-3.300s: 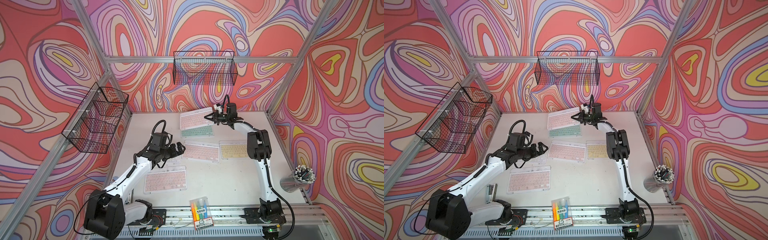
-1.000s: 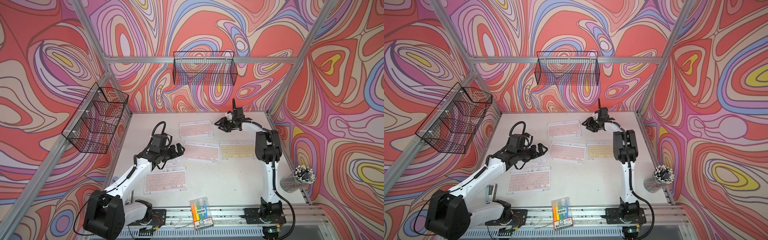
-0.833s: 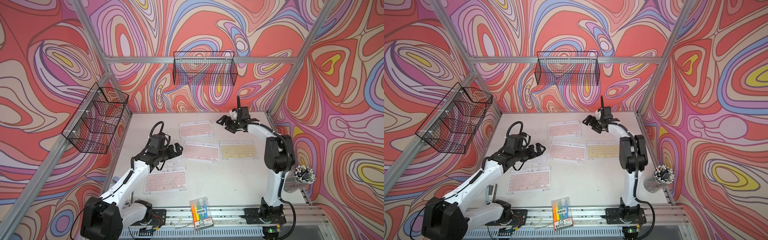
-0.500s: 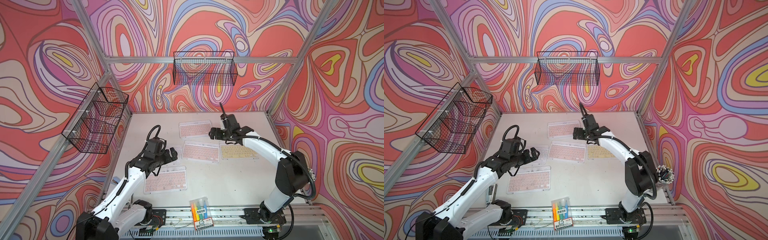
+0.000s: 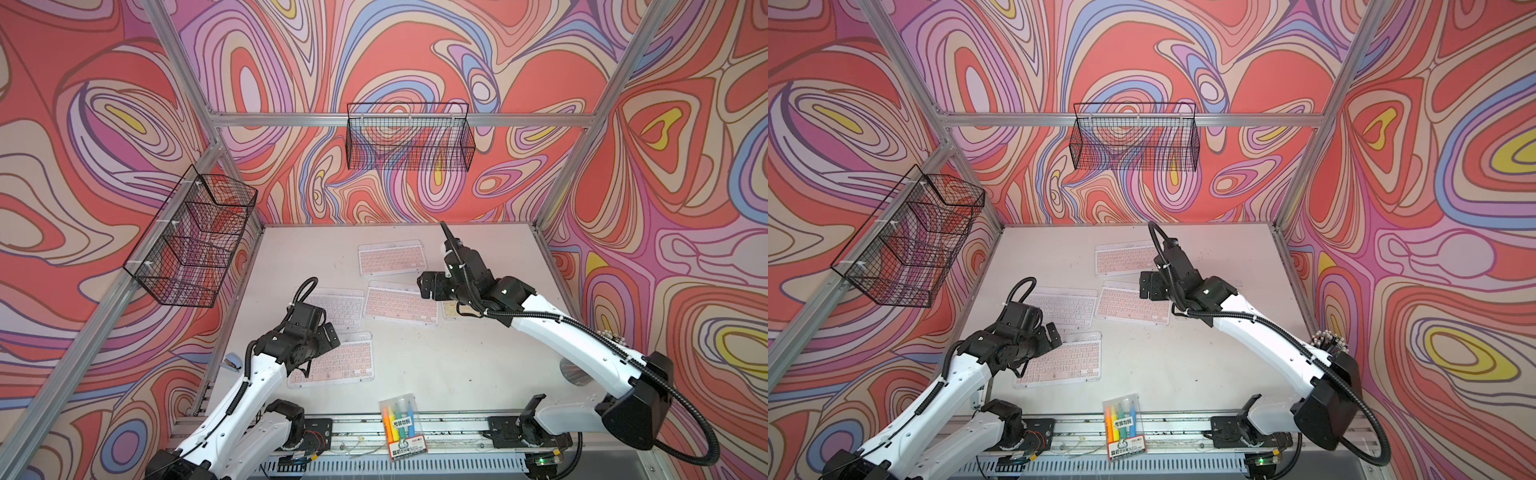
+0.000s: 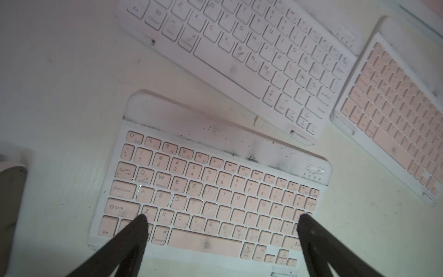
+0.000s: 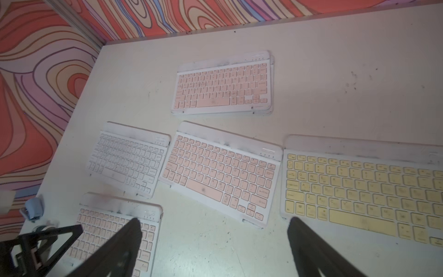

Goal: Stack the numeric keypads
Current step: Move the numeric keypad to the center of the board.

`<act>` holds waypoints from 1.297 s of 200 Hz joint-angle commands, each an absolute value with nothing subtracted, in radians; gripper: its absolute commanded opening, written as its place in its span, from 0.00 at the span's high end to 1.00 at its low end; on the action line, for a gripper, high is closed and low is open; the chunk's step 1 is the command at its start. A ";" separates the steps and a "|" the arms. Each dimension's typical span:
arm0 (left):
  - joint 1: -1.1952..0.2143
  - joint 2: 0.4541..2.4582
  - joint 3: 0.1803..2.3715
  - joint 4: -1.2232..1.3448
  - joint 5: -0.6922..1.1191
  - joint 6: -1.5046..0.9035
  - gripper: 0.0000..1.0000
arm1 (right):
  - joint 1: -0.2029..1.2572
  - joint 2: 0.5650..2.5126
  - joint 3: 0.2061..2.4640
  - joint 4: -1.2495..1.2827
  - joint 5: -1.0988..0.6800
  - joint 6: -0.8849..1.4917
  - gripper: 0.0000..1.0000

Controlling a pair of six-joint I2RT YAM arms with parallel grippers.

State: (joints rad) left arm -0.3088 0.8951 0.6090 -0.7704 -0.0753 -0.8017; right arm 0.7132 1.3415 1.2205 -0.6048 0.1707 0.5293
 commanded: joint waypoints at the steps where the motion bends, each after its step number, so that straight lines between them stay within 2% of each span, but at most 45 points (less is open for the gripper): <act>1: -0.309 0.871 0.574 -0.792 -0.126 -0.885 0.00 | 0.724 1.358 1.192 -0.621 0.180 0.576 0.02; 26: -0.301 0.848 0.561 -0.786 -0.148 -0.888 0.00 | 0.758 1.402 1.203 -0.637 0.221 0.574 0.02; 86: -0.232 0.679 0.525 -0.815 -0.179 -0.889 0.00 | 0.845 1.474 1.184 -0.560 0.191 0.559 0.02; 142: -0.211 0.748 0.525 -0.817 -0.200 -0.923 0.00 | 0.893 1.509 1.146 -0.526 0.193 0.594 0.02; 153: -0.206 0.752 0.470 -0.795 -0.194 -0.926 0.00 | 0.905 1.511 1.134 -0.518 0.208 0.604 0.02; 221: -0.163 0.670 0.400 -0.772 -0.189 -0.919 0.00 | 0.957 1.562 1.085 -0.458 0.231 0.637 0.02; 259: -0.161 0.749 0.403 -0.734 -0.166 -0.914 0.00 | 0.980 1.607 1.117 -0.456 0.228 0.641 0.02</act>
State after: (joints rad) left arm -0.1692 0.7036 0.4110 -0.7582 -0.1726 -0.9024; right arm 0.9604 1.5833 1.0901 -0.4698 0.2092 0.6209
